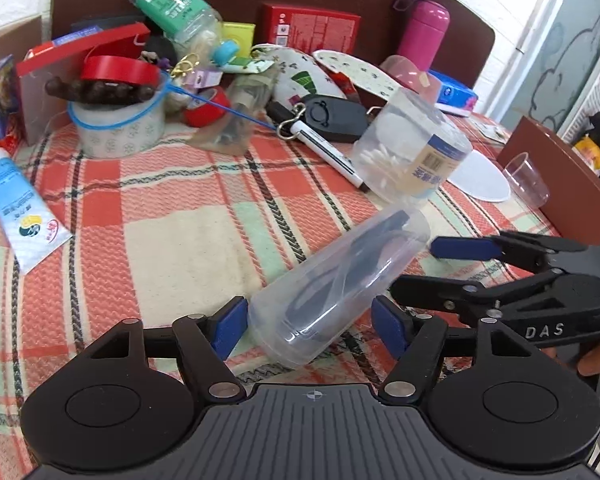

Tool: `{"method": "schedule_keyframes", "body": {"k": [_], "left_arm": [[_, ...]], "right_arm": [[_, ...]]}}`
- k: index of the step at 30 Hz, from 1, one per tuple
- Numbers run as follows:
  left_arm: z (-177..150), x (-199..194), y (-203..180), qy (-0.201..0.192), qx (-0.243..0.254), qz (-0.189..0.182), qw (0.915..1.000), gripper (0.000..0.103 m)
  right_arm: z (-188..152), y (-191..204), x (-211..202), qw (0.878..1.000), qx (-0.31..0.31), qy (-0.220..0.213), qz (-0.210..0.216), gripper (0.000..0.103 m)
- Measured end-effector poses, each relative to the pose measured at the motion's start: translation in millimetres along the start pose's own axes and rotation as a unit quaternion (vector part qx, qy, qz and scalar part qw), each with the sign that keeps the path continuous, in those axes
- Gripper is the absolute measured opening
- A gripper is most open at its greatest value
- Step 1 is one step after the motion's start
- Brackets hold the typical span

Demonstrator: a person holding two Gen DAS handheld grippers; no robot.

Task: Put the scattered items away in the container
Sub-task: 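Grasp the clear plastic glasses case with the left tool and lift it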

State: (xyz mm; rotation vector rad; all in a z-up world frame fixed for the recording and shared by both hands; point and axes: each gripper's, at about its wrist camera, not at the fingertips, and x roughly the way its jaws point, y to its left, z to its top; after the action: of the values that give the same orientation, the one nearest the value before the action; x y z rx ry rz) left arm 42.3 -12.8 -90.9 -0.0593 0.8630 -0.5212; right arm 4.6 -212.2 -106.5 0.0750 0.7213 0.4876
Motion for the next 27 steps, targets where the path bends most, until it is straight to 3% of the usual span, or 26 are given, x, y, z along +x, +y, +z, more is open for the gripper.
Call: {"method": "schedule_keyframes", "body": {"k": [1, 4, 6, 7, 13, 17, 20, 23, 27], "left_arm": [[-1, -1, 1, -0.001, 0.002, -0.001, 1.0000, 0.068], [-4, -4, 5, 0.001, 0.002, -0.005, 1.0000, 0.065], [-6, -7, 6, -0.001, 0.000, 0.002, 1.0000, 0.069], [-8, -8, 6, -0.003, -0.002, 0.007, 1.0000, 0.077], [-16, -12, -1, -0.010, 0.007, 0.028, 0.9995, 0.079], [-8, -8, 8, -0.015, -0.029, 0.032, 0.9990, 0.079], [-5, -9, 14, -0.013, -0.040, 0.036, 0.9985, 0.087], [-6, -13, 22, -0.012, -0.062, 0.020, 0.9978, 0.086], [-7, -21, 40, -0.009, -0.143, -0.014, 0.9897, 0.086]], "right_arm": [[0, 0, 1, 1.000, -0.005, -0.001, 0.007, 0.086], [0, 3, 4, 0.998, -0.056, 0.003, 0.033, 0.087], [1, 5, 5, 0.994, -0.100, 0.005, 0.032, 0.092], [1, 4, 5, 0.993, -0.114, 0.003, 0.028, 0.096], [3, -9, 15, 0.986, -0.159, 0.003, 0.051, 0.097], [5, -3, 22, 0.982, -0.172, 0.014, 0.076, 0.097], [-1, 9, 11, 0.971, -0.208, 0.027, 0.115, 0.096], [-6, 14, 9, 0.966, -0.237, 0.027, 0.102, 0.095], [-3, 12, 15, 0.971, -0.221, 0.016, 0.085, 0.096]]}}
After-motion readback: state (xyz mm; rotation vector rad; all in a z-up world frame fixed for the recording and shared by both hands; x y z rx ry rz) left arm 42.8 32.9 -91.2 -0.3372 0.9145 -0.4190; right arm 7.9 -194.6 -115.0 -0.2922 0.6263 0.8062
